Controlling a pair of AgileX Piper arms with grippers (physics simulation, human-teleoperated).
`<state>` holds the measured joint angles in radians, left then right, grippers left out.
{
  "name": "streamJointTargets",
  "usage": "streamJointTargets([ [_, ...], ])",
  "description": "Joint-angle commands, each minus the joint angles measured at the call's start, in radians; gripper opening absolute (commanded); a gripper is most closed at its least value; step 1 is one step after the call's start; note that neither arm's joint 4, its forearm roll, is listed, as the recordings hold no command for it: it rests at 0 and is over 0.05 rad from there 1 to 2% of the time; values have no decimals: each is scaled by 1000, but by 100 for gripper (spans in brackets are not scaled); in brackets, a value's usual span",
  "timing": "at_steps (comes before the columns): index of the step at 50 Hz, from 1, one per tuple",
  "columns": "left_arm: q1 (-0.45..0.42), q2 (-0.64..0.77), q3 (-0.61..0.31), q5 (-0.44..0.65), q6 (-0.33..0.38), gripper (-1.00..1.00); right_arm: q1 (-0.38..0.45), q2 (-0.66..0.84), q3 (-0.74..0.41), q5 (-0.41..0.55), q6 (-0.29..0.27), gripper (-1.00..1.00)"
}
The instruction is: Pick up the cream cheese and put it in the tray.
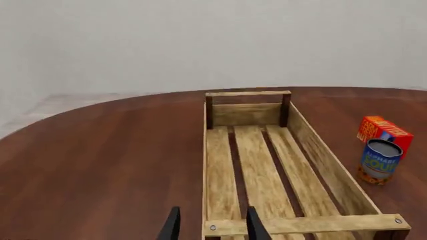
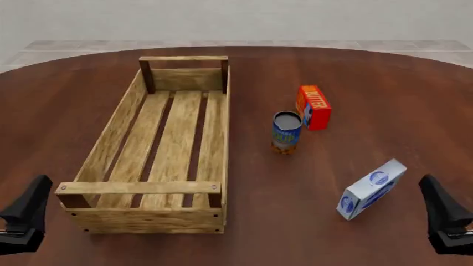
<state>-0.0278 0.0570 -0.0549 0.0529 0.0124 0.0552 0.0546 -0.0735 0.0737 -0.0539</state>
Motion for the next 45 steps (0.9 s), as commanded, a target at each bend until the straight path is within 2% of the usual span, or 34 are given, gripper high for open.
streamJointTargets([
  [1,31,-44,49,-58,-16,100,-52,-55,-64,63,51,100],
  [15,-3,-49,23,-35,-14,100,-51,-55,-67,52,41,100],
  [18,-16,-39,5,-15,-42,100,-50,-55,-68,50,38,100],
  [26,-71,-51,-98,88,-55,100,-50,-55,-70,41,30,100],
  [35,-145,-53,-261,215,-84,100,-48,-55,-71,36,26,100],
  [40,-163,-26,-309,239,-91,100,-47,-55,-71,37,27,100],
  [43,-189,22,-333,232,-121,100,-47,-55,-71,37,27,100],
  [45,-220,49,-351,225,-85,100,-47,-55,-71,36,26,100],
])
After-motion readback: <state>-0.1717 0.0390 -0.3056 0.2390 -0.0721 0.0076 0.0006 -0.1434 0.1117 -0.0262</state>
